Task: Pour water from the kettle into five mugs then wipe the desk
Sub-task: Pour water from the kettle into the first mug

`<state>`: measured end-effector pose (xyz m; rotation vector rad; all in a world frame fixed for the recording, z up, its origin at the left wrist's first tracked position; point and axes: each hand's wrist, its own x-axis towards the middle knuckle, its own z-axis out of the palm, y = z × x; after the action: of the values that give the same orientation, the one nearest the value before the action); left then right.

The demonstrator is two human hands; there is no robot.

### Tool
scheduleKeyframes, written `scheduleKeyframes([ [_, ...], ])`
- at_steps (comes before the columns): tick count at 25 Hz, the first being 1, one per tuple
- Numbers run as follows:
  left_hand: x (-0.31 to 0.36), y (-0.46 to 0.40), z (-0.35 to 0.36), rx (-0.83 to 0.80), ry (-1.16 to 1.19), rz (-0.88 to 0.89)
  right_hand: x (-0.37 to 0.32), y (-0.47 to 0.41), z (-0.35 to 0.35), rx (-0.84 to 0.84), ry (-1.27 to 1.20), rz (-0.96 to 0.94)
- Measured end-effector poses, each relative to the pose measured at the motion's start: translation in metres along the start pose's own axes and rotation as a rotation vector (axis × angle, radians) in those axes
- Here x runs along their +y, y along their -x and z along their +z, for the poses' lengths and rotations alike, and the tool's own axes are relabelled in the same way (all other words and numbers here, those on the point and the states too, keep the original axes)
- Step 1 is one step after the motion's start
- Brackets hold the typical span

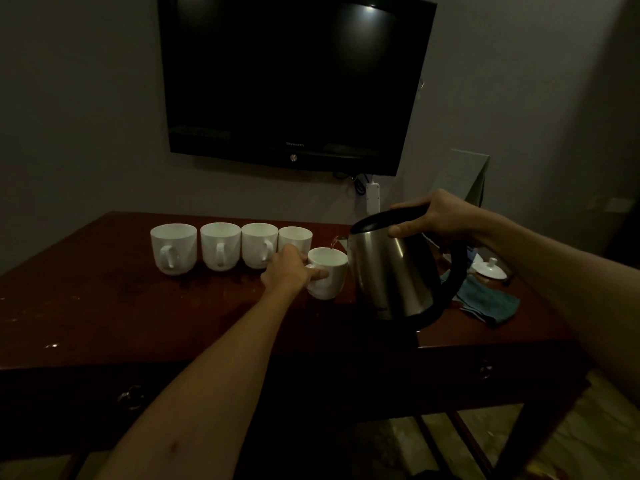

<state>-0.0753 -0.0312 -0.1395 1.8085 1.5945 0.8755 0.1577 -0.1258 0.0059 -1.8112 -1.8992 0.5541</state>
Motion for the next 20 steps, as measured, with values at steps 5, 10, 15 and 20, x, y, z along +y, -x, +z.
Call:
scheduleKeyframes([
  [5,-0.0005,-0.0010,0.0009,0.002,-0.004,-0.004,0.0026,-0.0020,0.0003,0.006,-0.001,0.002],
  [10,-0.0015,-0.0010,0.0010,-0.002,0.004,0.002,0.0041,-0.0006,0.0006,0.011,-0.010,-0.009],
  [15,-0.0029,-0.0023,0.0014,0.001,-0.001,0.010,0.0048,-0.0016,-0.0001,0.018,0.001,-0.014],
  [20,-0.0032,-0.0033,0.0027,0.003,-0.011,0.010,0.0055,-0.0023,-0.0011,0.006,-0.015,-0.027],
])
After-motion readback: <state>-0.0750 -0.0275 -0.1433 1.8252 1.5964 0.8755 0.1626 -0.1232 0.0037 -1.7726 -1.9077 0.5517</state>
